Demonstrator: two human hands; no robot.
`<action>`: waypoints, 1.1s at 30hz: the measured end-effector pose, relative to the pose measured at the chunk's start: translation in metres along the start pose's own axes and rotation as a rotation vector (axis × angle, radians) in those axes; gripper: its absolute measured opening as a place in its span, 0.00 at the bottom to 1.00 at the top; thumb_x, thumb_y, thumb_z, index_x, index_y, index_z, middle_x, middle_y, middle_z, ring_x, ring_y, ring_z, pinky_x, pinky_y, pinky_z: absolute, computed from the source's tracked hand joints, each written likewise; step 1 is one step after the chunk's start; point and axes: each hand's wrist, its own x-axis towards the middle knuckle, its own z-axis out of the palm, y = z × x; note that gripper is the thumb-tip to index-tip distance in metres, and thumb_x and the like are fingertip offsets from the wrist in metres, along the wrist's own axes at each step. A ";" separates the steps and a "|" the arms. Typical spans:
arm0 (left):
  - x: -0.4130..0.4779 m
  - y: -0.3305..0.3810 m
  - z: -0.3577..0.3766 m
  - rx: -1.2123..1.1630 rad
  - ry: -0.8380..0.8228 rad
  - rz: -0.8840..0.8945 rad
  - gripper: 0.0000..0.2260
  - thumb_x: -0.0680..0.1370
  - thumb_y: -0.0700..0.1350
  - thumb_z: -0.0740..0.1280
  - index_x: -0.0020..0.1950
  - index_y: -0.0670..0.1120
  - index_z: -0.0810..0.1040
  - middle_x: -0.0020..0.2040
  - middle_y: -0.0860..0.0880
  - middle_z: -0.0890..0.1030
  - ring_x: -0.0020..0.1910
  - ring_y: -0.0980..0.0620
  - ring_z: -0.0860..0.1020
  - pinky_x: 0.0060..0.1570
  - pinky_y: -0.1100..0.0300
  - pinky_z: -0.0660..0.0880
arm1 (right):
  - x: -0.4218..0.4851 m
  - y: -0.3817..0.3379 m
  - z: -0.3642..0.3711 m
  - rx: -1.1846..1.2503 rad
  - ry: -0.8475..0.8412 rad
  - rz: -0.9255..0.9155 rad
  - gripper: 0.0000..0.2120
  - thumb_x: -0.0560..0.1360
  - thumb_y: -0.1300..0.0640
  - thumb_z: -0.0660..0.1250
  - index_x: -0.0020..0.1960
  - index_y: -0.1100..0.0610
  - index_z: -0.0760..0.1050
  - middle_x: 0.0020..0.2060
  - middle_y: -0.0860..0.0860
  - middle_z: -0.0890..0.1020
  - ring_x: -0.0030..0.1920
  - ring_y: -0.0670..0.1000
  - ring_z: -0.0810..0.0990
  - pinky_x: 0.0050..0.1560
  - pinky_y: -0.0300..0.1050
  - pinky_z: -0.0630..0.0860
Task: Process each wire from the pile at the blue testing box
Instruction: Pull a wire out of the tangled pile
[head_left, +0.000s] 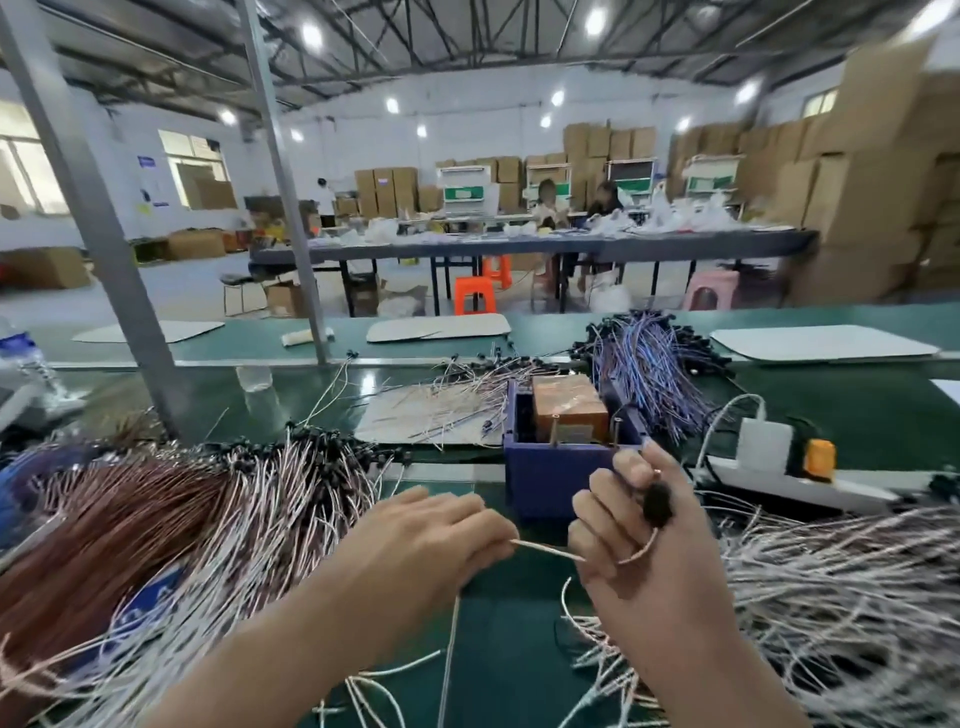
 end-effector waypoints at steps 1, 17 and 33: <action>0.003 -0.005 -0.001 0.046 -0.004 0.007 0.12 0.83 0.51 0.60 0.52 0.52 0.83 0.43 0.58 0.82 0.41 0.58 0.81 0.44 0.58 0.79 | -0.003 -0.008 -0.006 -0.022 0.005 -0.026 0.25 0.82 0.45 0.57 0.30 0.53 0.70 0.23 0.47 0.60 0.22 0.45 0.57 0.20 0.39 0.56; 0.050 0.026 0.051 -0.160 0.392 -0.415 0.15 0.81 0.54 0.62 0.68 0.56 0.72 0.62 0.61 0.73 0.63 0.60 0.71 0.65 0.65 0.65 | 0.012 0.008 -0.058 -0.904 0.070 -0.188 0.19 0.77 0.41 0.58 0.46 0.48 0.85 0.24 0.53 0.70 0.21 0.47 0.65 0.22 0.36 0.62; 0.073 -0.020 0.082 -1.126 0.600 -1.105 0.14 0.86 0.51 0.54 0.68 0.50 0.73 0.30 0.52 0.70 0.26 0.58 0.69 0.29 0.56 0.75 | 0.023 0.023 -0.096 -1.070 0.222 -0.269 0.20 0.75 0.35 0.52 0.53 0.37 0.81 0.25 0.55 0.79 0.24 0.45 0.71 0.27 0.37 0.68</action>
